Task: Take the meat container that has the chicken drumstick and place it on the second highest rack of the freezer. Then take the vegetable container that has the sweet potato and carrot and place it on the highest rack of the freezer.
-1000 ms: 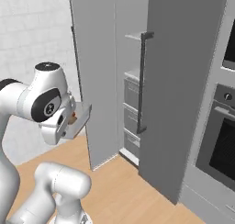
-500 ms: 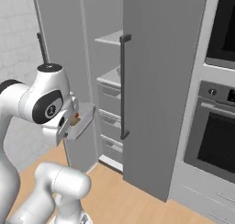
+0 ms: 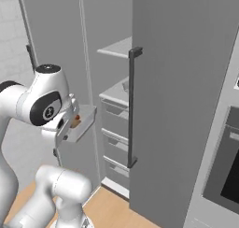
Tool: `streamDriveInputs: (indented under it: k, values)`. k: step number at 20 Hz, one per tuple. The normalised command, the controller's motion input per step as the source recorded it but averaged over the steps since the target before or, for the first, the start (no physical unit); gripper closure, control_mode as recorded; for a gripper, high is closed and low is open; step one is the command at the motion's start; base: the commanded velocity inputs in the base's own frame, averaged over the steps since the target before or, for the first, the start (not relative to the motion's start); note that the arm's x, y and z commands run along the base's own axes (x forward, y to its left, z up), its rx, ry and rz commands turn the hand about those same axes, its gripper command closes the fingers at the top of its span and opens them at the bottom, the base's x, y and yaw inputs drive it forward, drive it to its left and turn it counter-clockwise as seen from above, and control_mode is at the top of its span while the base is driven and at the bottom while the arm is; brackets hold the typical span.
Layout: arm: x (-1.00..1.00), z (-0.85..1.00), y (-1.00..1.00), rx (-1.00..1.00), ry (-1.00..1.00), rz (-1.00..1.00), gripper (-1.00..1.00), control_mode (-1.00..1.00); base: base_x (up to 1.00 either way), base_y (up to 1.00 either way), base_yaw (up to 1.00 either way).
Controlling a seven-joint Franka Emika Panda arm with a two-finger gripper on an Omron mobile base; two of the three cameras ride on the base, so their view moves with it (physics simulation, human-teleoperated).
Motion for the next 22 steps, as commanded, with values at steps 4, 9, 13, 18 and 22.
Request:
streamDriveInputs:
  k: [4,9,13,18,22]
  values:
    - [0.0,0.0,0.0,0.0,0.0,0.0,1.0,1.0,0.8,-0.03,-0.01]
    - [0.0,0.0,0.0,0.0,0.0,0.0,1.0,1.0,0.67,0.4,0.0]
    - [0.0,0.0,0.0,0.0,0.0,0.0,1.0,1.0,0.69,0.08,-0.06]
    - [0.0,0.0,0.0,0.0,0.0,0.0,1.0,1.0,0.55,0.09,-0.05]
    - [0.0,0.0,0.0,0.0,0.0,0.0,1.0,1.0,0.46,0.15,-0.04]
